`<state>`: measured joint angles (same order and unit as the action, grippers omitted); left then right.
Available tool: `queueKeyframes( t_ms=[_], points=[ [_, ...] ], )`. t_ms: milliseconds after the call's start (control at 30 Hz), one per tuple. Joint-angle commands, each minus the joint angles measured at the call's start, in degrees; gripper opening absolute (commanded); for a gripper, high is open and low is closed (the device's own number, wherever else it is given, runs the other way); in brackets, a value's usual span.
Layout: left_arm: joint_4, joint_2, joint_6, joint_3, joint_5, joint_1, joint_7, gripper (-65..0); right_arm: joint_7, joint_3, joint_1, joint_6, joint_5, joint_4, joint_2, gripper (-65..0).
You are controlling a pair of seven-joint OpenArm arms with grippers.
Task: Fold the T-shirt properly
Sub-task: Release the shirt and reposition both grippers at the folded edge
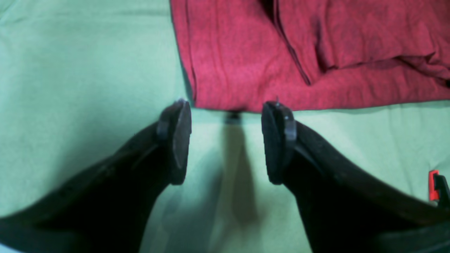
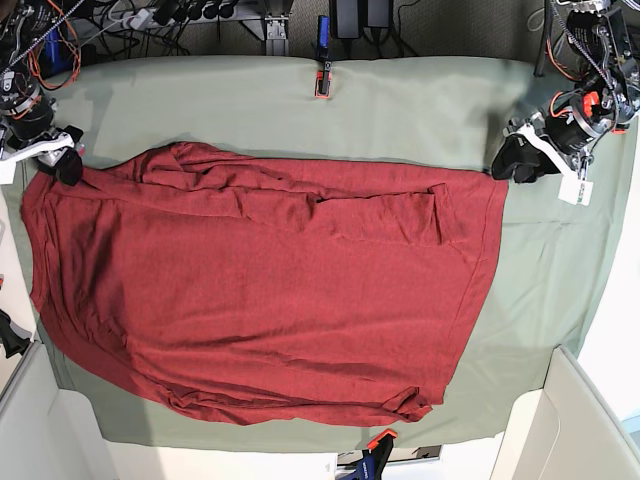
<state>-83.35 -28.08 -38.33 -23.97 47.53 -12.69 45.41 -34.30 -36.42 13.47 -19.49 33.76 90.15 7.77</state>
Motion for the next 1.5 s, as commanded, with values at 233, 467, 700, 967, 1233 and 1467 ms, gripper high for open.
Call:
queueKeyframes(
  t_ms=[233,467,700,967,1233,1467],
  points=[
    [0.13,-0.26,0.17,-0.37,0.85,0.44,-1.27,-29.8,-3.37,-5.38,1.36,-0.63,4.37,3.41,-0.46,-35.5],
    [0.13,-0.17,0.20,-0.37,1.55,0.44,-1.25,-29.8,-3.65,-9.86,2.45,1.40,2.19,8.61,-1.90,-35.5],
    [0.13,-0.17,0.26,-0.37,1.49,0.44,-1.03,-29.8,-2.36,-9.99,1.75,2.80,0.68,8.15,-1.90,-35.5],
    [0.13,-0.17,1.75,-0.37,0.42,0.31,-0.50,-29.8,-2.43,-9.86,-2.51,2.78,-0.04,2.29,-1.90,-35.5],
    [0.13,-0.20,1.90,-0.39,0.28,0.13,0.31,-29.8,-2.16,-5.77,-5.01,2.75,-0.59,-0.70,-1.92,-35.5],
    [0.13,-0.20,2.75,-1.55,0.26,0.48,0.22,-29.8,-2.19,-4.04,-6.01,2.73,-1.64,-0.70,-1.92,-35.5]
  ],
)
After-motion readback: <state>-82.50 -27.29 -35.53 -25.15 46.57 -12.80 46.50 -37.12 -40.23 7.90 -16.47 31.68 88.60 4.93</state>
